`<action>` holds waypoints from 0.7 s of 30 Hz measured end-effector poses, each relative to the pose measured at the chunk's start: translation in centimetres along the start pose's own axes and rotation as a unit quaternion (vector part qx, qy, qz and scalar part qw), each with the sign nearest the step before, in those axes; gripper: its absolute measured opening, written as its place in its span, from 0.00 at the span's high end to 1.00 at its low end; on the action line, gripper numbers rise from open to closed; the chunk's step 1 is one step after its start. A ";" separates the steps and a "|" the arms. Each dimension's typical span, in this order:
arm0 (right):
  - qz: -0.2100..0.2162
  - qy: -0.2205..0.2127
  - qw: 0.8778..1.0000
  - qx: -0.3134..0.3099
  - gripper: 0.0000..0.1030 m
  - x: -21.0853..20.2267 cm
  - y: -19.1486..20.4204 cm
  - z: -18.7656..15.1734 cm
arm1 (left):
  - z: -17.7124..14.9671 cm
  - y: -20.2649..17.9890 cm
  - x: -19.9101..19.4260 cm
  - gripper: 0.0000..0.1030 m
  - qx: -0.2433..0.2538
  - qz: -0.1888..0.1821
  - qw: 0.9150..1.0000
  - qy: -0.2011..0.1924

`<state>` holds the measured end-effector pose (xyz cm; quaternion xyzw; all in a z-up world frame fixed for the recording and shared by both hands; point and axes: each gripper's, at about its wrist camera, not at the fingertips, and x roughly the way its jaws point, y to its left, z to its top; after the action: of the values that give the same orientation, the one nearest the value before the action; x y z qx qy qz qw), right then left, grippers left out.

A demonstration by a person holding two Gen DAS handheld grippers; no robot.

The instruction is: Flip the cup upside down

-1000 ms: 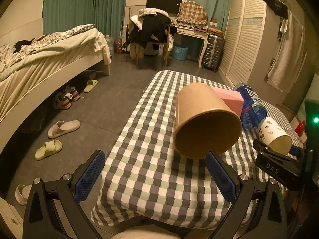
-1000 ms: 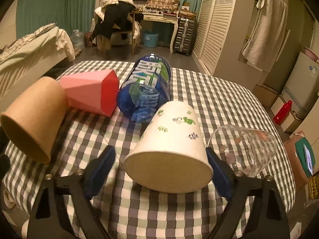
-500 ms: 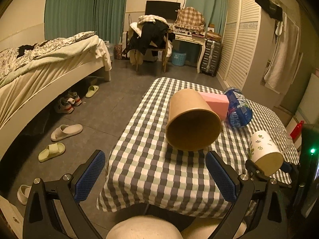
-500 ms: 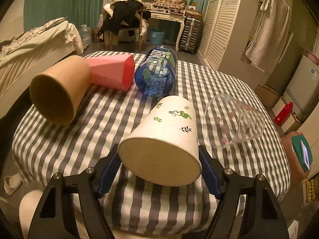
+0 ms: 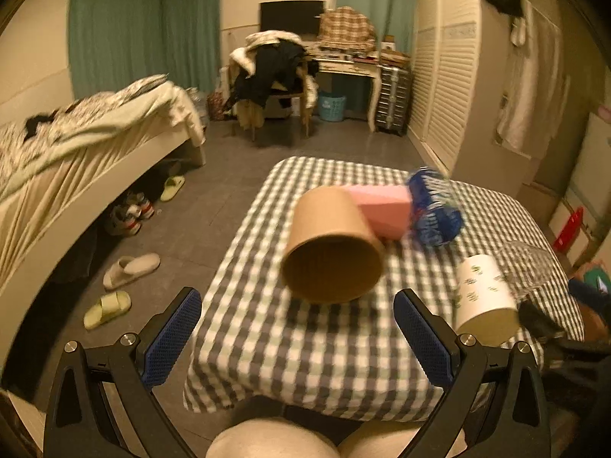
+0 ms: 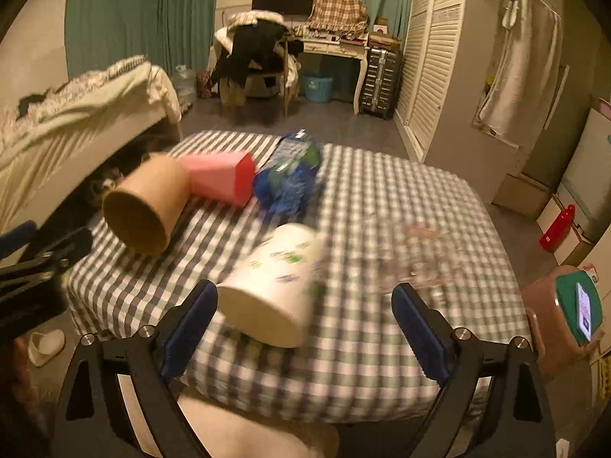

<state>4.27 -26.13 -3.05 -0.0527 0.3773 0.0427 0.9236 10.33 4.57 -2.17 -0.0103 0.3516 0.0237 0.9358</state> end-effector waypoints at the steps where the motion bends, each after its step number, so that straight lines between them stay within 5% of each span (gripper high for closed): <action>1: 0.000 0.001 1.000 0.001 0.10 -0.5 -1.0 0.2 | 0.5 -0.6 0.0 0.00 0.008 -0.008 1.000 0.003; 10: -0.029 -0.016 0.999 0.019 0.10 -2.6 -10.0 1.8 | 5.2 -8.1 0.8 0.00 0.075 -0.095 0.990 0.076; 21: 0.028 0.014 0.997 0.076 0.10 0.7 -15.3 0.8 | 7.1 -17.2 7.3 0.00 0.186 -0.079 0.959 0.199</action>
<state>7.19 -41.19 -1.96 0.0277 0.3933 0.0395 0.9181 21.42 -12.11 -1.59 0.1315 0.5273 -0.1188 0.8310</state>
